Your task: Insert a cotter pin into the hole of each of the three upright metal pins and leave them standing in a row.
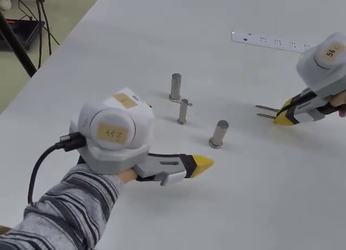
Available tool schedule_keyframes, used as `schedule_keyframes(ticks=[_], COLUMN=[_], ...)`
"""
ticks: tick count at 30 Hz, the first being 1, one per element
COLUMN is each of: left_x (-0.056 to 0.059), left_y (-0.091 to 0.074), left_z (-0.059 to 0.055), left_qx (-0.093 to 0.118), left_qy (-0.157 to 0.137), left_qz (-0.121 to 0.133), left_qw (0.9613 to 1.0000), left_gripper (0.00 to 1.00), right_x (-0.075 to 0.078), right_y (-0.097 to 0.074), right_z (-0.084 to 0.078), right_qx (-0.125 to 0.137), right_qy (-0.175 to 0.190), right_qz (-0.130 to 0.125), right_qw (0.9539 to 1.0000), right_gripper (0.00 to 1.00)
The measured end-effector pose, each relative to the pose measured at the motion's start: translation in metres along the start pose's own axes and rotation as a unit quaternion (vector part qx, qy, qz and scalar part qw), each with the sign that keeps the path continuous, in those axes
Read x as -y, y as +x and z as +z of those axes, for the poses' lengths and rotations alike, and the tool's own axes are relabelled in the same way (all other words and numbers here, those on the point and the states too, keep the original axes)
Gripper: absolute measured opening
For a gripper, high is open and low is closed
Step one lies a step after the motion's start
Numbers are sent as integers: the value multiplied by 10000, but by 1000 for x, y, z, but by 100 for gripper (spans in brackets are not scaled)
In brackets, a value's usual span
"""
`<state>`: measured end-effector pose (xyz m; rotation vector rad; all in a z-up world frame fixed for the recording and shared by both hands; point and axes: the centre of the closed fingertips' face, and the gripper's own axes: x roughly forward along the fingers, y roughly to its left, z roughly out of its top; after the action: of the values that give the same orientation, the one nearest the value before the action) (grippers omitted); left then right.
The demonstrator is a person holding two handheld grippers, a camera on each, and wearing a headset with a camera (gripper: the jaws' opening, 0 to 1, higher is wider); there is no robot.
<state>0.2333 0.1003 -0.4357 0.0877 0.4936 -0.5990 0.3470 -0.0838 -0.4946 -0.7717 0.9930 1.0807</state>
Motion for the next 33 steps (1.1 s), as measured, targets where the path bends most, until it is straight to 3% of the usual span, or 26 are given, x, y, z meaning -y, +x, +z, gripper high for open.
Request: schedule_keyframes(ticks=[13, 21, 24, 29, 33], left_x=[1, 11, 15, 23, 28], left_y=[0, 2, 3, 3, 2], left_z=[-1, -4, -3, -6, -2], left_qx=[-23, -69, -45, -176, -114], left_qy=[1, 13, 62, 117, 123], left_qz=[-34, -166, -209, -293, -370], left_qw=[10000, 9998, 9998, 9993, 9992], left_gripper=[92, 89, 87, 85, 81], right_x=[-5, -9, -13, -22, -32], right_y=[0, -3, -8, -15, -23], right_z=[3, 5, 10, 16, 21], right_qx=[-93, 62, 230, 405, 523], right_qy=[-557, -680, -756, -900, -1037], right_qz=[-130, -285, -350, -457, -528], right_qw=[9983, 9973, 9963, 9941, 9918], right_gripper=[0, 0, 0, 0, 0])
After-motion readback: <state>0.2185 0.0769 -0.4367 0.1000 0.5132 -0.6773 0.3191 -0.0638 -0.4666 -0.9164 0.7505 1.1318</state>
